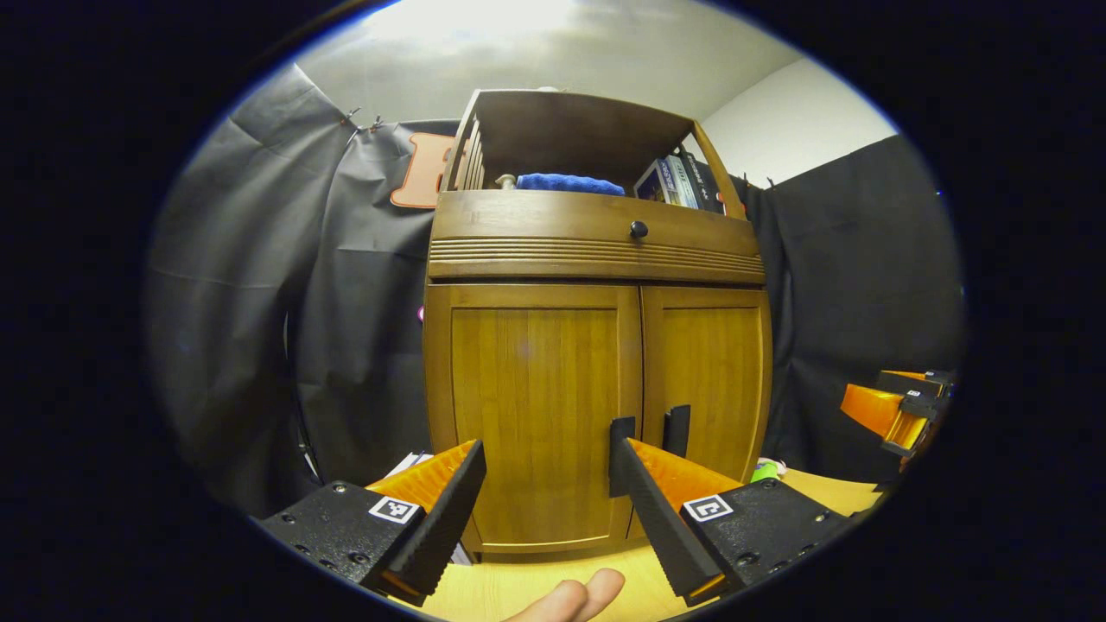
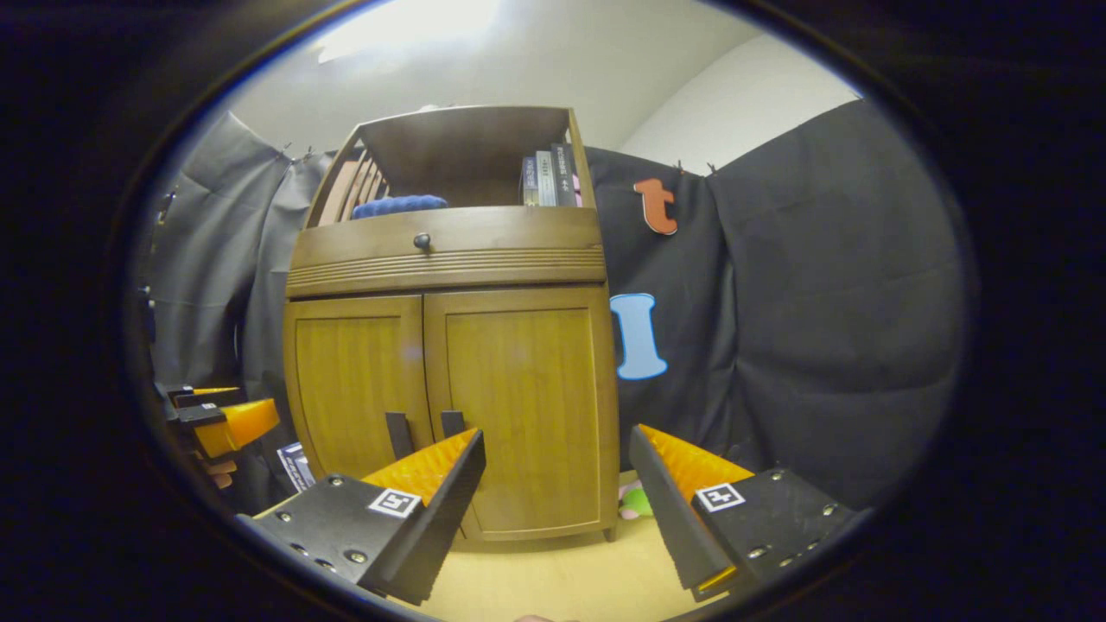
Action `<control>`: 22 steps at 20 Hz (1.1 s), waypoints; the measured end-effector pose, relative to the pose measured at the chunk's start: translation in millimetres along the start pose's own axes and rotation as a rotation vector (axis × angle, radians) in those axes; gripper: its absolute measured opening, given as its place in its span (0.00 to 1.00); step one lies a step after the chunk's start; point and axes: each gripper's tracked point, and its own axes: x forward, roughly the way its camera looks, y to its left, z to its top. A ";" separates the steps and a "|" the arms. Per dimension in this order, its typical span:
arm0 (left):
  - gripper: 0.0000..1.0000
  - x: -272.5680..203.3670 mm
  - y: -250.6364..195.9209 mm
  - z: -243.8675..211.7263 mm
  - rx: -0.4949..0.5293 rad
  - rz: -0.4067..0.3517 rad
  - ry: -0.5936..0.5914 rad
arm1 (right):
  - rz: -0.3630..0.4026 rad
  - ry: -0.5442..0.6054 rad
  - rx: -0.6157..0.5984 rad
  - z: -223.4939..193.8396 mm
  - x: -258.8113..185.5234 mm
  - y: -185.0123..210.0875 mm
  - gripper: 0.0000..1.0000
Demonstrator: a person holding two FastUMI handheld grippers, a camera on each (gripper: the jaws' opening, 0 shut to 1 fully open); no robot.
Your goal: Open the right door of the double-door shoe cabinet with the right hand, and open the left door with the left hand.
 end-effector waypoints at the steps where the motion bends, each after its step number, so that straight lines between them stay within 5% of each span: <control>1: 0.93 1.8 -0.7 0.5 -0.003 -0.003 -0.005 | 0.005 0.006 -0.001 -2.7 1.1 1.8 1.00; 11: 0.93 34.7 -2.6 -18.7 -0.071 -0.086 -0.029 | 0.006 -0.038 0.007 -15.8 56.1 6.2 1.00; 17: 0.93 43.2 -13.9 -40.5 -0.060 -0.130 0.026 | 0.134 -0.031 -0.063 -35.2 114.3 71.1 1.00; 22: 0.92 46.7 8.4 -39.8 -0.072 -0.055 0.022 | 0.214 0.018 -0.091 -67.1 145.9 126.2 1.00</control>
